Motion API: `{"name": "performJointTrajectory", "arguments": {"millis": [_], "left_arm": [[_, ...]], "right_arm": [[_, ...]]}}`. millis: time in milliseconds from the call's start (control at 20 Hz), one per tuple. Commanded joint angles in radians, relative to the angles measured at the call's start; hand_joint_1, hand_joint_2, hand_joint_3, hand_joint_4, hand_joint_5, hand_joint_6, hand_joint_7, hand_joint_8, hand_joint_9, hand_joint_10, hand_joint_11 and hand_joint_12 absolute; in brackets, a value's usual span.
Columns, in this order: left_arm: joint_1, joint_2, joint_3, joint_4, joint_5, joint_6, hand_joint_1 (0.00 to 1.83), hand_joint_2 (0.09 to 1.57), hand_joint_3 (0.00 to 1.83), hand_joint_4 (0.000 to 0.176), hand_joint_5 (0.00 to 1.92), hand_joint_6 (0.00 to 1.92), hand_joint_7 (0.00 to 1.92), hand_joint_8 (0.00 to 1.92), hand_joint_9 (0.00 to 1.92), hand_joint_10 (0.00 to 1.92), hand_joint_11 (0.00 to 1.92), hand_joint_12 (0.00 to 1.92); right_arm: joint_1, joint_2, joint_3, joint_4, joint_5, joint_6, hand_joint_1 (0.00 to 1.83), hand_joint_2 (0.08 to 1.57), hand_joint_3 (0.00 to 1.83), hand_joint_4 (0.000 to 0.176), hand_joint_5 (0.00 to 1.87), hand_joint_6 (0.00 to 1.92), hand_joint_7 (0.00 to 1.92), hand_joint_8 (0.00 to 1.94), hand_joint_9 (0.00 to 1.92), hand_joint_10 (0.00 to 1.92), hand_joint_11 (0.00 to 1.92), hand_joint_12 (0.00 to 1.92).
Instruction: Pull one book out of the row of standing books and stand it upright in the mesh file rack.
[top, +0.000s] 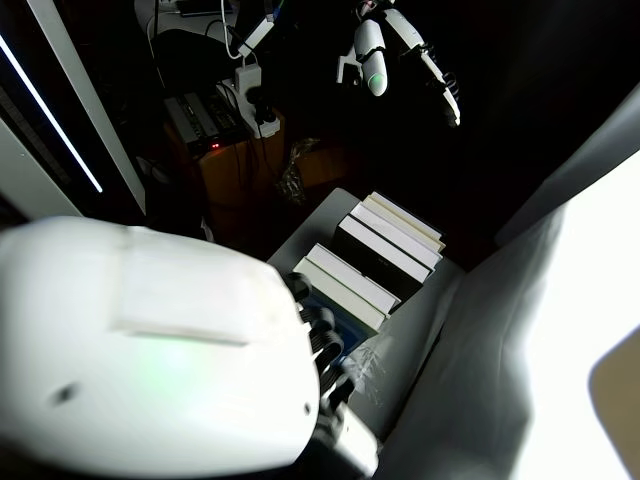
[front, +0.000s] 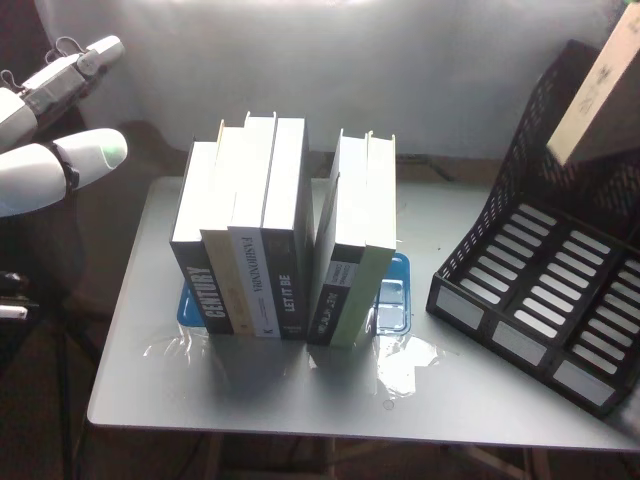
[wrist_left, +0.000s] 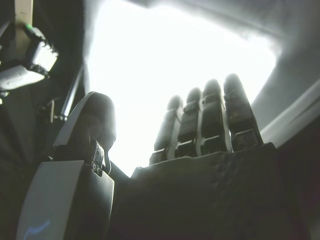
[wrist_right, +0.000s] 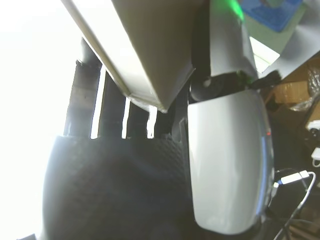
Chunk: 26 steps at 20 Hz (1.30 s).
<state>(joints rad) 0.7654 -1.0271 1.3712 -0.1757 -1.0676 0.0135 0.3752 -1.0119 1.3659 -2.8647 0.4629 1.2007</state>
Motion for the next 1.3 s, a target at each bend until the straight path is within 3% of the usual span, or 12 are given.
{"name": "performJointTrajectory", "arguments": {"millis": [0,150,200,250,300,350,500,650,750,900,1000,1250], "left_arm": [[-0.002,0.005,0.004,-0.03,-0.124,-0.006,0.37,1.43,0.0,0.036,0.0,0.0,0.0,0.0,0.0,0.0,0.0,0.0],[-0.002,0.005,0.004,-0.032,-0.125,-0.006,0.38,1.42,0.0,0.038,0.0,0.0,0.0,0.0,0.0,0.0,0.0,0.0],[0.0,0.005,0.004,-0.033,-0.126,-0.006,0.38,1.42,0.0,0.042,0.0,0.0,0.0,0.0,0.0,0.0,0.0,0.0],[0.003,0.004,0.004,-0.035,-0.128,-0.006,0.38,1.42,0.0,0.042,0.0,0.0,0.0,0.0,0.0,0.0,0.0,0.0],[0.003,0.004,0.004,-0.035,-0.129,-0.006,0.38,1.43,0.0,0.041,0.0,0.0,0.0,0.0,0.0,0.0,0.0,0.0],[0.003,0.004,0.004,-0.036,-0.13,-0.006,0.38,1.43,0.0,0.041,0.0,0.0,0.0,0.0,0.0,0.0,0.0,0.0],[0.005,0.004,0.003,-0.039,-0.133,-0.006,0.39,1.43,0.0,0.038,0.0,0.0,0.0,0.0,0.0,0.0,0.0,0.0],[0.008,0.004,0.003,-0.042,-0.137,-0.006,0.39,1.43,0.0,0.033,0.0,0.0,0.0,0.0,0.0,0.0,0.0,0.0],[0.009,0.004,0.004,-0.043,-0.138,-0.006,0.39,1.43,0.0,0.028,0.01,0.0,0.0,0.0,0.0,0.0,0.0,0.0],[0.014,0.004,0.004,-0.047,-0.143,-0.006,0.4,1.42,0.0,0.028,0.02,0.01,0.0,0.0,0.0,0.0,0.0,0.0],[0.017,0.004,0.003,-0.049,-0.145,-0.006,0.4,1.42,0.0,0.03,0.02,0.0,0.0,0.0,0.0,0.0,0.0,0.0],[0.026,0.004,0.005,-0.055,-0.152,-0.006,0.46,1.41,0.0,0.024,0.03,0.0,0.0,0.0,0.0,0.0,0.0,0.0]], "right_arm": [[0.004,0.008,0.008,-0.001,-0.119,-0.012,1.39,1.14,0.0,0.0,0.78,1.2,0.93,1.01,0.93,1.29,0.63,1.63],[-0.023,-0.014,0.016,0.004,-0.126,-0.015,1.38,1.15,0.0,0.0,0.78,1.16,0.93,1.03,0.91,1.35,0.65,1.65],[-0.035,-0.023,0.021,0.007,-0.13,-0.017,1.27,1.15,0.0,0.0,0.83,1.09,0.97,1.18,0.99,1.49,0.83,1.86],[-0.047,-0.032,0.026,0.026,-0.133,-0.032,1.27,1.15,0.0,0.0,0.83,1.09,0.97,1.18,0.99,1.49,0.83,1.86],[-0.052,-0.037,0.028,0.035,-0.134,-0.036,1.37,1.16,0.0,0.0,0.8,1.17,0.91,1.04,0.89,1.39,0.71,1.63],[-0.055,-0.042,0.029,0.042,-0.134,-0.041,1.37,1.16,0.0,0.0,0.8,1.17,0.91,1.04,0.89,1.39,0.71,1.61],[-0.07,-0.06,0.032,0.092,-0.134,-0.083,1.46,1.15,0.0,0.0,0.81,1.14,0.91,0.96,0.91,1.28,0.67,1.72],[-0.099,-0.089,0.037,0.102,-0.134,-0.109,1.37,1.15,0.0,0.0,0.8,1.13,0.9,1.04,0.91,1.4,0.75,1.68],[-0.119,-0.108,0.052,0.103,-0.135,-0.11,1.48,1.15,0.0,0.0,0.78,1.12,0.89,1.04,0.93,1.22,0.66,1.72],[-0.152,-0.139,0.08,0.105,-0.141,-0.111,1.37,1.16,0.0,0.0,0.82,1.18,0.88,1.08,0.86,1.36,0.6,1.58],[-0.166,-0.151,0.095,0.105,-0.143,-0.11,1.36,1.18,0.0,0.0,0.8,1.2,0.85,1.15,0.81,1.41,0.58,1.61],[-0.207,-0.19,0.143,0.078,-0.131,-0.11,1.36,1.19,0.0,0.0,0.76,1.11,0.81,1.24,0.86,1.48,0.78,1.68]]}}
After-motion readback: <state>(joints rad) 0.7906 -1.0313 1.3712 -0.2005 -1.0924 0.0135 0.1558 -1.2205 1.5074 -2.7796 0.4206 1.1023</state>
